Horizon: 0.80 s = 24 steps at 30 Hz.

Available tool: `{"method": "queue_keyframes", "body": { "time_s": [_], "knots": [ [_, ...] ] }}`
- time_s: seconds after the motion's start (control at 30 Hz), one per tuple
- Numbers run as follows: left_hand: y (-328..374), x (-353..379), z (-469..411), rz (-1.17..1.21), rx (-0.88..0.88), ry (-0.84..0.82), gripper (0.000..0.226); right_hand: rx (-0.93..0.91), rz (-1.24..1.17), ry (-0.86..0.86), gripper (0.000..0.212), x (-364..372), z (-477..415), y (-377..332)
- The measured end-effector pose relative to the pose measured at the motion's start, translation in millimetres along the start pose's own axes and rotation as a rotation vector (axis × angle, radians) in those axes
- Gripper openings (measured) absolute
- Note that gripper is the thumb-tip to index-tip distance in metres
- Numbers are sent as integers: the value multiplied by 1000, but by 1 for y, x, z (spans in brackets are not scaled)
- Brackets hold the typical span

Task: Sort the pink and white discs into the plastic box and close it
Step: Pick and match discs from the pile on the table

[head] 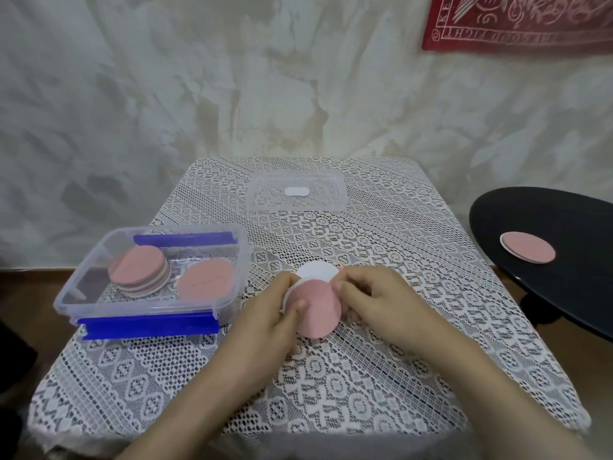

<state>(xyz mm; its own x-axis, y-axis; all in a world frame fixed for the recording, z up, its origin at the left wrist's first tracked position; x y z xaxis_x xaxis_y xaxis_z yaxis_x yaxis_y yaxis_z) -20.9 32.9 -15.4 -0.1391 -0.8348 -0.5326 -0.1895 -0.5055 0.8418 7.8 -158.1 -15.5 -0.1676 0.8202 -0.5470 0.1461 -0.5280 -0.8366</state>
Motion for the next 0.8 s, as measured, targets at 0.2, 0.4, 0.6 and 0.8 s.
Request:
{"method": "queue_keyframes", "body": {
  "time_s": [0.2,0.4,0.6,0.8],
  "knots": [
    [-8,-3,1,7,-48,-22,11,42,339,134,27,-8,-21,3],
    [-13,-4,-1,0,-58,4,11,25,486,77,22,-1,-29,-4],
    [-10,-3,-2,17,-70,14,10,89,307,94,35,-1,-29,0],
    [-8,-2,-1,19,-80,31,12,47,139,215,16,-12,-24,10]
  ]
}}
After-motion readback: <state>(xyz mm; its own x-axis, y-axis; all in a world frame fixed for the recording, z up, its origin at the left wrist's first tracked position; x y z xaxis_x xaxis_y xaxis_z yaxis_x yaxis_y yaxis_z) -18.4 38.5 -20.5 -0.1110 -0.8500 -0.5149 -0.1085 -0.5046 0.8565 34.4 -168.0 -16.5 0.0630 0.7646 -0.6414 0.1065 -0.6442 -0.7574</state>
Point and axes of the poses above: each hand's wrist, its own z-axis away from the middle knuckle, its own x-axis out of the palm, y = z × x, the point moved 3 cm from there along -z, towards the middle knuckle, and after that the axes turned 2 degrees about y, right-handed, at the moved point
